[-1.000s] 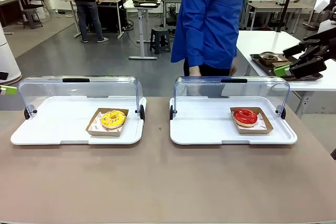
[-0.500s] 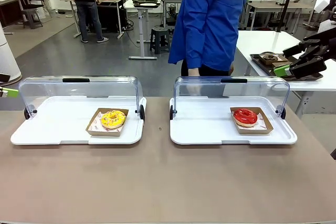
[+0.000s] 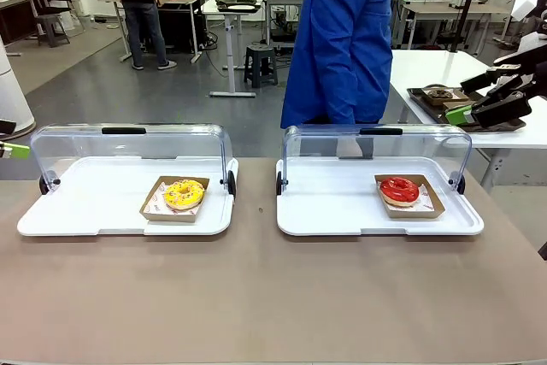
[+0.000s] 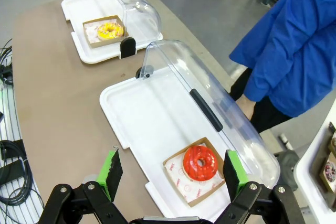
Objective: Provide the desired donut to the person.
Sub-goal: Place the picked Paper togo box onto the Handle tray extended by the person.
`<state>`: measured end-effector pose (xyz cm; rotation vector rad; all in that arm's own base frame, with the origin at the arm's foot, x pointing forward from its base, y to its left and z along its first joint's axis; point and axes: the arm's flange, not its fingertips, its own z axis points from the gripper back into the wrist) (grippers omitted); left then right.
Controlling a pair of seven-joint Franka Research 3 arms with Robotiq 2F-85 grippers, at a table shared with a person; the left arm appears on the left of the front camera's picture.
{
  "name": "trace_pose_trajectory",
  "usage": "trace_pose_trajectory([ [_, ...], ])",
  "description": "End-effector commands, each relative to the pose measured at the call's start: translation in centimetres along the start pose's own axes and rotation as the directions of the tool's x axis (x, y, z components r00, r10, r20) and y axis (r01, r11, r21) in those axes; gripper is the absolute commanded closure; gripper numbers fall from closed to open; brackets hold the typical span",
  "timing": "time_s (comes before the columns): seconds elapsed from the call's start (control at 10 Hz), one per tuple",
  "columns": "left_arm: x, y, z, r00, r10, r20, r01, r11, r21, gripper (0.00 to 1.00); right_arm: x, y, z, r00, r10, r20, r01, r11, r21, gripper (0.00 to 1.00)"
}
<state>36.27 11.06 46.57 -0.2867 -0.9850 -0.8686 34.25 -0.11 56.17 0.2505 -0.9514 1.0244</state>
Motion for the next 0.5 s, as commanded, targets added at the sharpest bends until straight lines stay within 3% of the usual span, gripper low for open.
trace_pose_trajectory([
  [0.0,0.04,0.12,-0.01,1.0,0.004,0.026,-0.004,1.0,0.004,0.0,-0.02,0.27,-0.15,1.0,-0.008,-0.012,0.007,1.0,-0.006,0.0],
  [0.4,0.04,0.12,-0.01,1.0,0.004,0.026,-0.004,1.0,0.004,0.0,-0.02,0.27,-0.15,1.0,-0.008,-0.012,0.007,1.0,-0.006,0.0],
])
